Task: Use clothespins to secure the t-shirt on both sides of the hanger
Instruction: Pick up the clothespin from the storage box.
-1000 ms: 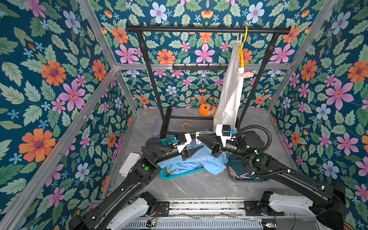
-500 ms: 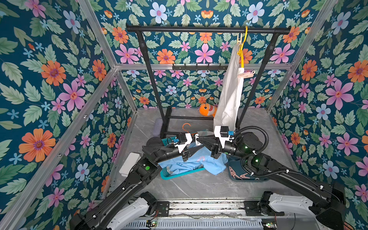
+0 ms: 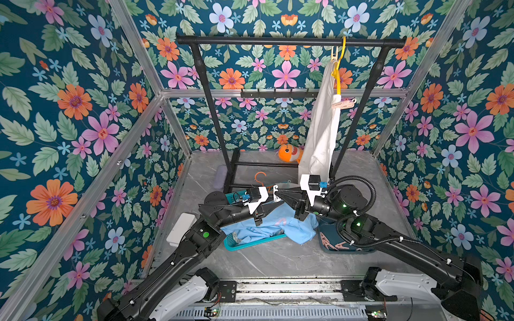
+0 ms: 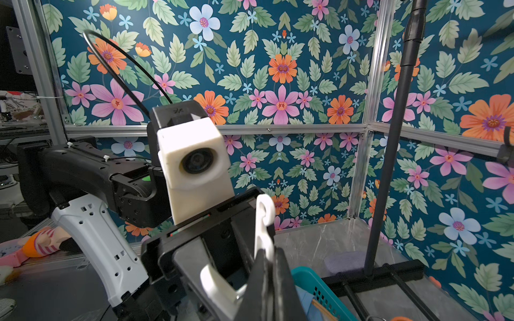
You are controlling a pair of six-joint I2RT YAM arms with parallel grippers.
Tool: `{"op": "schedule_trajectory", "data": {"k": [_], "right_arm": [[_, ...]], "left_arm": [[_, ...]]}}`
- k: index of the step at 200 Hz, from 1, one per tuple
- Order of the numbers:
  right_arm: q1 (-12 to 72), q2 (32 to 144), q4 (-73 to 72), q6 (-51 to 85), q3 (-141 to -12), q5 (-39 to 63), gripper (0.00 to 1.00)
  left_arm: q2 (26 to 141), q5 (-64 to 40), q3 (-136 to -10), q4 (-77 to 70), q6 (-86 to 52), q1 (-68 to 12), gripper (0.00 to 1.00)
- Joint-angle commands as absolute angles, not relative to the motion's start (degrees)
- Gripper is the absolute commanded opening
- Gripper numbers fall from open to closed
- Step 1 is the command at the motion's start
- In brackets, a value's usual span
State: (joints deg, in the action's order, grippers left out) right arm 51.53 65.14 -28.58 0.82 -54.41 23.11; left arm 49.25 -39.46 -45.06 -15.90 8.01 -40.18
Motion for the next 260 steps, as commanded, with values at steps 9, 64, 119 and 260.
{"op": "schedule_trajectory", "data": {"k": [9, 64, 119, 260], "right_arm": [[51.6, 64.8, -29.0, 0.0, -54.4, 22.8, 0.01], [51.6, 63.2, -26.2, -1.9, -54.6, 21.8, 0.34], [51.6, 57.3, -18.4, -8.7, -54.7, 18.7, 0.69], [51.6, 55.2, -3.6, -19.9, -60.5, 33.6, 0.84]], "left_arm": [[49.2, -40.4, -45.8, -14.9, 9.5, -40.2, 0.02], [49.1, -41.7, -46.7, -11.8, 10.9, -40.2, 0.00], [48.8, -42.1, -47.8, -7.9, 13.4, -40.3, 0.00], [52.5, -52.7, -53.2, -3.1, 19.1, -40.5, 0.00]]}}
